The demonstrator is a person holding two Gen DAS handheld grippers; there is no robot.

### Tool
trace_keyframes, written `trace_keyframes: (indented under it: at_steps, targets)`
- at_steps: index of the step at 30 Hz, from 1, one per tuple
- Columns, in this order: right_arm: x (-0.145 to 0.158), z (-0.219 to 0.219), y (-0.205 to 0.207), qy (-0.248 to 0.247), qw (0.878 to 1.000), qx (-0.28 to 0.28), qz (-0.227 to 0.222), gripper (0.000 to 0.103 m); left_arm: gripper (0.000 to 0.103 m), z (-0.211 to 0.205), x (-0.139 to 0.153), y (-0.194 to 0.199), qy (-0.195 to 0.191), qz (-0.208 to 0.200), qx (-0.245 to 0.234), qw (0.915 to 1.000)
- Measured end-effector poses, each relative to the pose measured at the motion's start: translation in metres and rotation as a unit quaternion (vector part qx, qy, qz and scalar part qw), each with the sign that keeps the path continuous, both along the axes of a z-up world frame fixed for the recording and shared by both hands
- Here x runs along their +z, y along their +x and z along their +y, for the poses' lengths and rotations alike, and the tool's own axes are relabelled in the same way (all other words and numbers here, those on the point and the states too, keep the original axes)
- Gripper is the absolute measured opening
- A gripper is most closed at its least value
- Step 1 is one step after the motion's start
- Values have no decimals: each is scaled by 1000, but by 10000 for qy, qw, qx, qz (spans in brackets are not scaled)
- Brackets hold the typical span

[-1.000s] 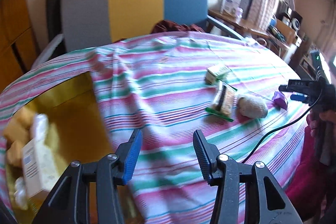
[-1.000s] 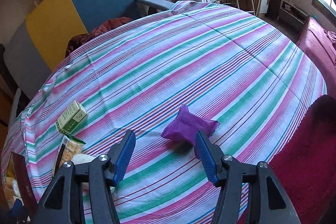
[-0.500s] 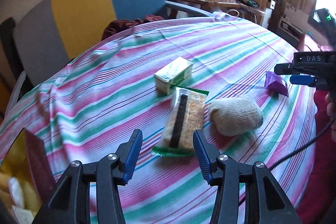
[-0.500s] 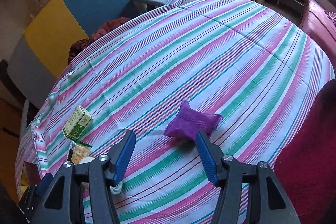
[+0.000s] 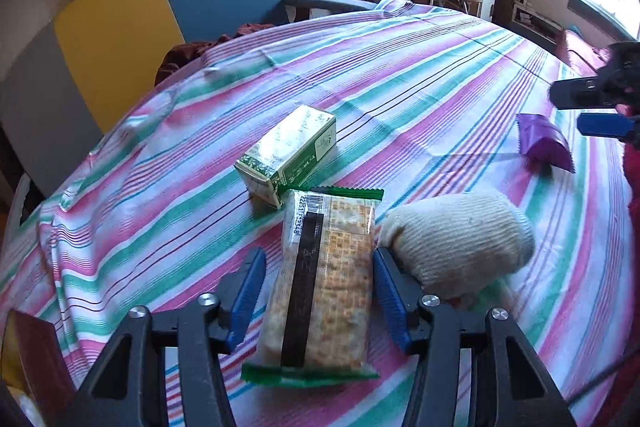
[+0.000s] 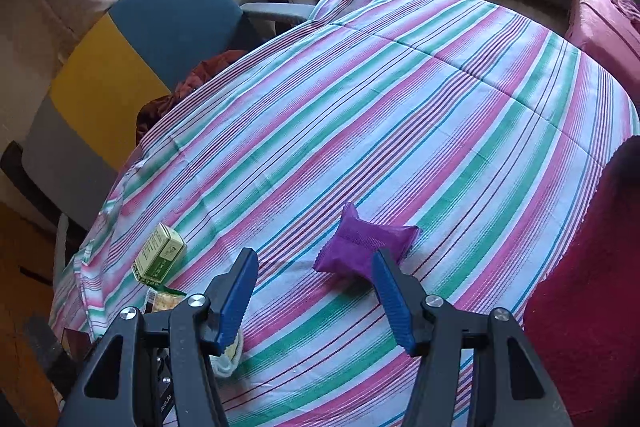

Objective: Organize objects
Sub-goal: 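Grasp the biscuit pack with left gripper while right gripper approaches the wrapped white ball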

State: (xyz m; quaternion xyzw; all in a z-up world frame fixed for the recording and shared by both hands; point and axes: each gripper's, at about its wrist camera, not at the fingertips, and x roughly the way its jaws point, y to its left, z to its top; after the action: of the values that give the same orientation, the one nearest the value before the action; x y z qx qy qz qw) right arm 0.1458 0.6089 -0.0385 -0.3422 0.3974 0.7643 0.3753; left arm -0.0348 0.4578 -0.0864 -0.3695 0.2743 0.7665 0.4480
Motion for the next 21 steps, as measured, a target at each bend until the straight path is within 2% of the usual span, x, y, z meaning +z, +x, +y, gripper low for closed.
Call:
trace_keyframes:
  at_steps: [5, 10, 13, 16, 21]
  targets:
    - [-1, 9, 11, -95, 9991, -360, 180, 60, 44, -18, -2, -5, 241, -347, 287, 9987]
    - [-4, 8, 10, -189, 9994, -264, 154, 60, 44, -59, 0, 4, 469, -586, 724, 9946]
    - [-8, 1, -8, -310, 9992, 246, 103, 60, 44, -84, -1, 13, 547, -555, 885, 9930]
    - [-8, -17, -32, -205, 9953, 943, -60, 60, 44, -107, -1, 21, 627, -526, 1018, 9914]
    - [-2, -53, -63, 172, 9789, 2023, -220, 60, 44, -119, -2, 21, 728, -622, 1146, 9888]
